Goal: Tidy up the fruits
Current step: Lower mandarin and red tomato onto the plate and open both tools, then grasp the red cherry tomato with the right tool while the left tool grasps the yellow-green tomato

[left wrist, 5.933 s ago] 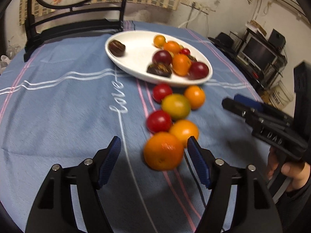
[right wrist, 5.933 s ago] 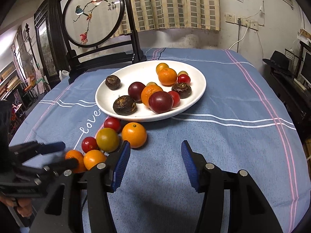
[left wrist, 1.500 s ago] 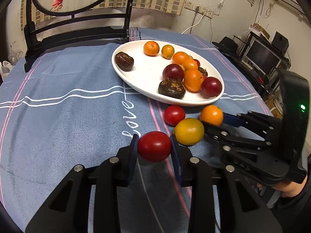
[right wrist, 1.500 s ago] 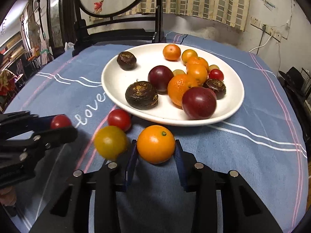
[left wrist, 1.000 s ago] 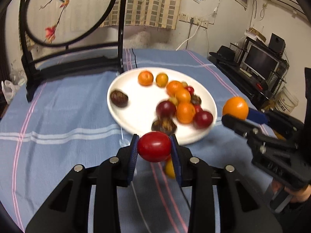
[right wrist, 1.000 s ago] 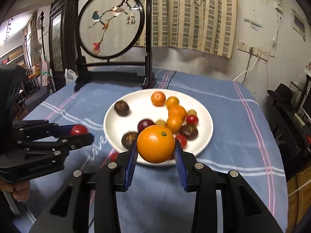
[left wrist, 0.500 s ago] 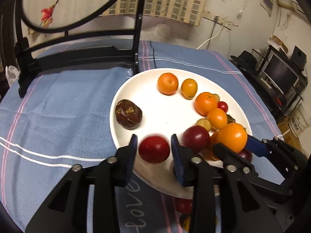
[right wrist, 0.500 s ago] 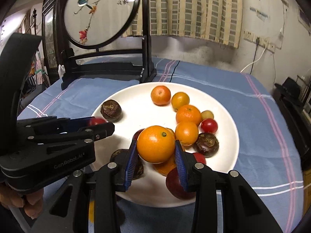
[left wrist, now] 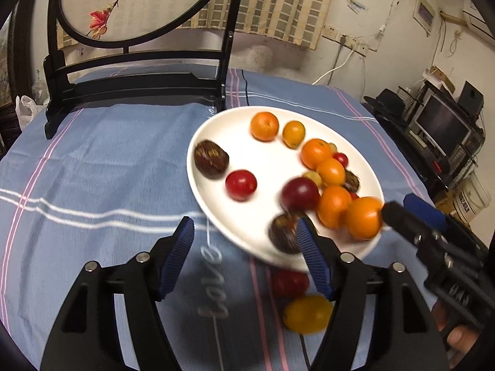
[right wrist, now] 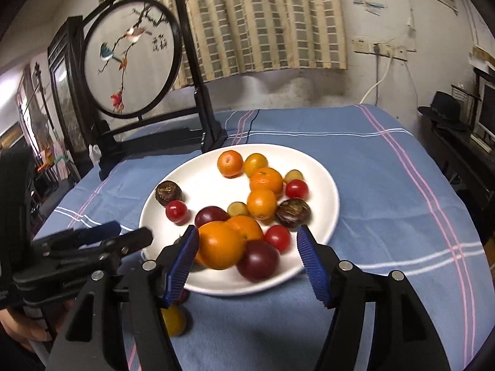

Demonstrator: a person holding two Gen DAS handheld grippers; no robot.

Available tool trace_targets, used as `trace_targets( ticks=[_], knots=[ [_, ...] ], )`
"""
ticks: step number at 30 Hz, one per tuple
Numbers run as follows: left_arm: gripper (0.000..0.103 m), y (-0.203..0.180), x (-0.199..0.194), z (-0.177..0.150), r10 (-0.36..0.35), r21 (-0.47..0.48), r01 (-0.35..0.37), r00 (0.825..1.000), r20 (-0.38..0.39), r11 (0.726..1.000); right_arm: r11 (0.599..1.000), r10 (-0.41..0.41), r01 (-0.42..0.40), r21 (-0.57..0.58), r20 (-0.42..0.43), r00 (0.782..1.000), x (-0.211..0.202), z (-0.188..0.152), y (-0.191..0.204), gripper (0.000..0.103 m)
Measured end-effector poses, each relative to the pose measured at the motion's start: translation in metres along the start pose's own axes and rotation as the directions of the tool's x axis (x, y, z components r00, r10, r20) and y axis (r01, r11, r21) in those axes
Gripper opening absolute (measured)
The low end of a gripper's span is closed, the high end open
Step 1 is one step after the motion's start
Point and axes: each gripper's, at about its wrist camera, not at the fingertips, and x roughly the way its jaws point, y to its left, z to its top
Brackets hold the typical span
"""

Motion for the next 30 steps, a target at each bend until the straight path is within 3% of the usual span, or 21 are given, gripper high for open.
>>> trace_targets(
  ticks=[9,22,28,30],
  knots=[
    [0.068,-0.011,-0.026,-0.037,-0.027,0.034,0.028,0.999,-0.025,0.999,0.995,0.013,-0.012,0.095,-0.01,1.0,-0.025,-0.022,-0.029,0.069],
    [0.068,-0.055,-0.005,-0.073,-0.021,0.154,0.04,0.992,-0.127,0.987,0.999,0.023,-0.023,0.043,0.002,1.0,-0.044,-0.036,-0.023,0.069],
    [0.043,-0.059,0.012,-0.07,0.015,0.155,0.005,0.992,-0.126,0.988,0.999,0.026,-0.026,0.024,0.002,1.0,-0.045,-0.036,-0.019,0.07],
    [0.043,-0.056,0.011,-0.069,0.002,0.143,0.018,0.99,-0.14,0.99,1.0,0.017,-0.017,0.013,-0.005,1.0,-0.043,-0.038,-0.018,0.07]
  ],
)
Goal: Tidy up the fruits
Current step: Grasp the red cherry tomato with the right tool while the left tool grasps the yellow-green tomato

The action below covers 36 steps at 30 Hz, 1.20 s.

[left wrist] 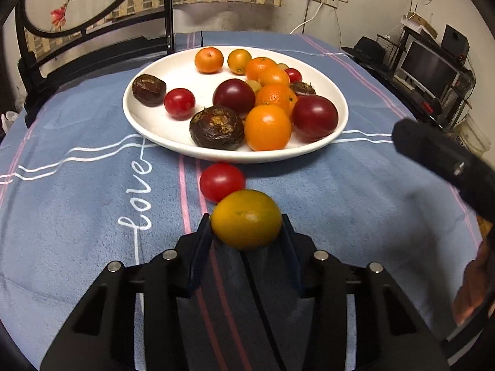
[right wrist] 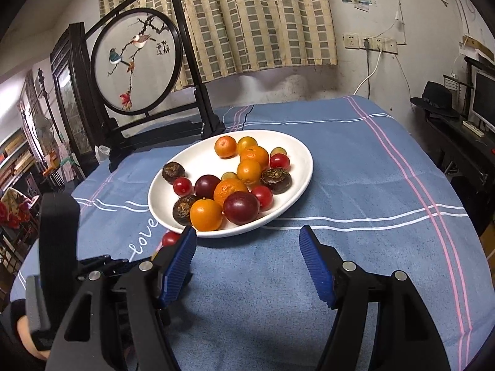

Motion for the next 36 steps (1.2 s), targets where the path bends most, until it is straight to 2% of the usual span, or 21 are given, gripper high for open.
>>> trace_targets(
  ticks=[2,8,14,18,21,23,24,25,31,36],
  knots=[
    [0.043,0.003,-0.006,-0.001,-0.025,0.0,0.025,1.0,-0.005,1.0,1.0,-0.006,0.006,-0.011,-0.01,1.0,0.003,-0.002,0.001,0.07],
    [0.043,0.025,-0.037,-0.009,-0.021,0.013,0.021,0.999,0.04,1.0,0.996,0.006,-0.011,-0.093,-0.053,0.999,0.012,-0.008,0.019,0.07],
    [0.042,0.069,-0.058,-0.008,0.028,-0.051,-0.023,0.995,0.093,0.998,0.982,0.057,-0.083,-0.168,-0.154,0.986,0.029,-0.015,0.057,0.07],
    [0.042,0.091,-0.058,-0.006,0.035,-0.114,-0.022,0.993,0.114,0.993,0.966,0.038,-0.089,-0.243,-0.209,0.977,0.052,-0.02,0.091,0.062],
    [0.042,0.101,-0.056,-0.004,0.04,-0.131,-0.025,0.993,0.115,0.991,0.959,-0.003,-0.056,-0.278,-0.208,0.978,0.068,-0.017,0.107,0.062],
    [0.042,0.106,-0.055,-0.003,0.029,-0.149,-0.013,0.993,0.11,0.989,0.958,-0.032,-0.033,-0.284,-0.219,0.975,0.081,-0.014,0.112,0.044],
    [0.042,0.107,-0.054,-0.002,0.025,-0.154,-0.007,0.994,0.11,0.988,0.96,-0.033,-0.036,-0.278,-0.241,0.97,0.087,-0.014,0.112,0.032],
    [0.042,0.108,-0.054,-0.003,0.024,-0.156,-0.007,0.994,0.11,0.988,0.961,-0.034,-0.04,-0.274,-0.259,0.965,0.092,-0.015,0.113,0.031],
    [0.042,0.102,-0.054,-0.005,0.012,-0.153,0.003,0.995,0.097,0.988,0.963,0.001,-0.061,-0.262,-0.223,0.975,0.068,-0.015,0.105,0.031],
    [0.042,0.083,-0.057,0.015,-0.009,-0.109,0.02,0.995,0.101,0.994,0.971,0.014,-0.04,-0.237,-0.111,0.994,0.033,0.012,0.083,0.031]
  ],
)
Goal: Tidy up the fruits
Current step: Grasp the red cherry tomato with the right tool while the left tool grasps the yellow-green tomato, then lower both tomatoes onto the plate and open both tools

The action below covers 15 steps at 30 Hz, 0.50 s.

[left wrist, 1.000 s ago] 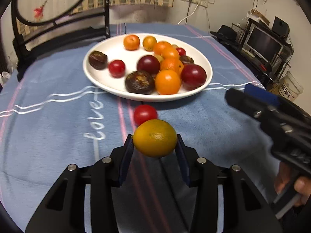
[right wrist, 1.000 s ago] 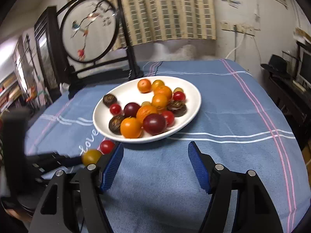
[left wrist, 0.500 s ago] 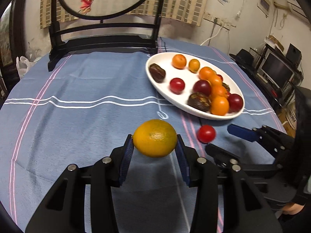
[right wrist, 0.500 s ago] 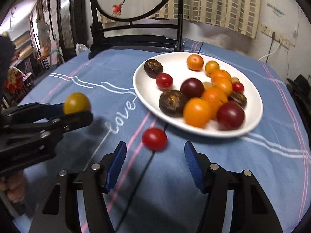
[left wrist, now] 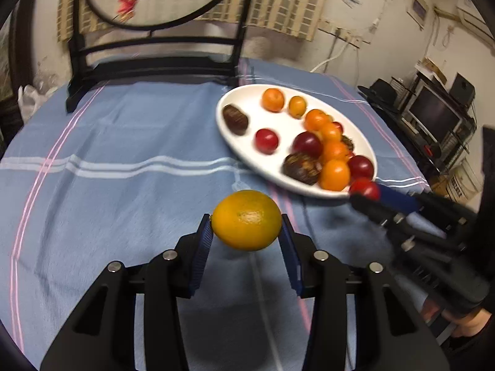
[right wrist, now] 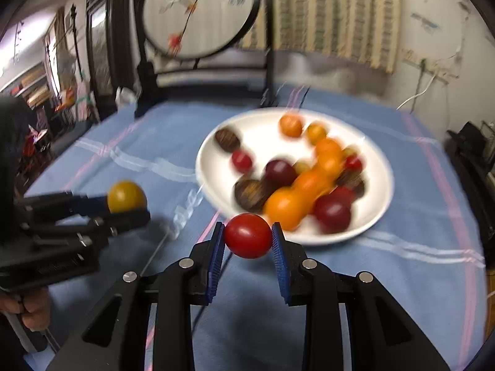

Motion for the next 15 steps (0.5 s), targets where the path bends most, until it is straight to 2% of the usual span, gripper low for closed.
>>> trace_targets(
  ticks=[2,7,15],
  knots=[
    [0.042,-0.008,0.004,0.014,0.002,0.016,-0.002,1.0,0.009,1.0,0.999,-0.03,0.03,0.011,0.043,0.999,-0.008,0.01,-0.012,0.031],
    [0.042,-0.03,0.023,0.047,0.031,0.051,-0.033,0.999,0.032,0.998,0.997,-0.053,0.048,0.064,0.081,0.995,-0.001,0.031,-0.034,0.031],
    [0.042,-0.037,0.066,0.07,0.091,0.052,-0.091,0.996,0.007,0.994,0.995,-0.076,0.072,0.075,0.047,0.996,0.043,0.052,-0.05,0.031]
  ],
)
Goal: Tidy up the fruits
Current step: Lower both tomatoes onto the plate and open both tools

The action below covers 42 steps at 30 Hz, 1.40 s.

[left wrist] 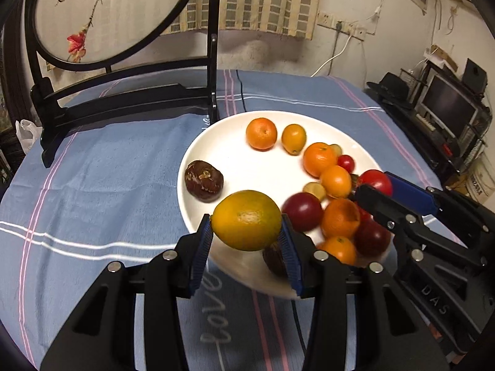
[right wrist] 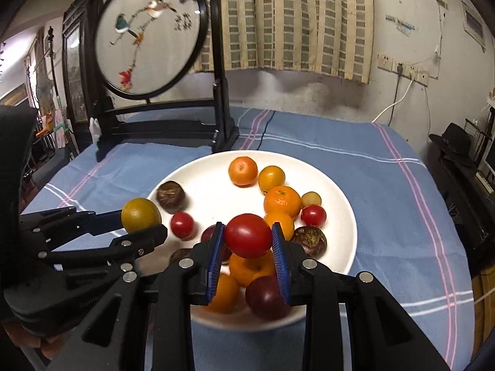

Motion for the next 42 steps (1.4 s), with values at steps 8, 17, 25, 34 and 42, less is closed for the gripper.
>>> trace_targets(
  ticks=[8,17,25,34,42],
  knots=[
    [0.049,0.002,0.021,0.005,0.02,-0.025,-0.021,1.0,-0.016,0.999,0.999,-0.008,0.009,0.048,-0.016,1.0,0.021,-0.002,-0.011,0.053],
    [0.085,0.001,-0.009,0.0,0.063,-0.028,-0.061,0.996,0.064,0.998,0.995,-0.001,-0.002,0.102,0.03,1.0,-0.009,-0.01,-0.023,0.067],
    [0.092,-0.005,-0.045,-0.016,0.051,-0.024,-0.049,0.994,0.098,0.999,0.99,-0.003,-0.003,0.138,0.041,0.999,-0.044,-0.028,-0.027,0.095],
    [0.097,-0.004,-0.082,-0.052,0.063,-0.012,-0.062,0.991,0.118,0.998,0.987,0.01,-0.011,0.158,0.01,1.0,-0.074,-0.057,-0.012,0.098],
    [0.098,0.007,-0.098,-0.096,0.069,-0.017,-0.068,0.992,0.105,0.998,0.992,0.004,-0.005,0.128,0.008,1.0,-0.092,-0.085,0.009,0.098]
  ],
)
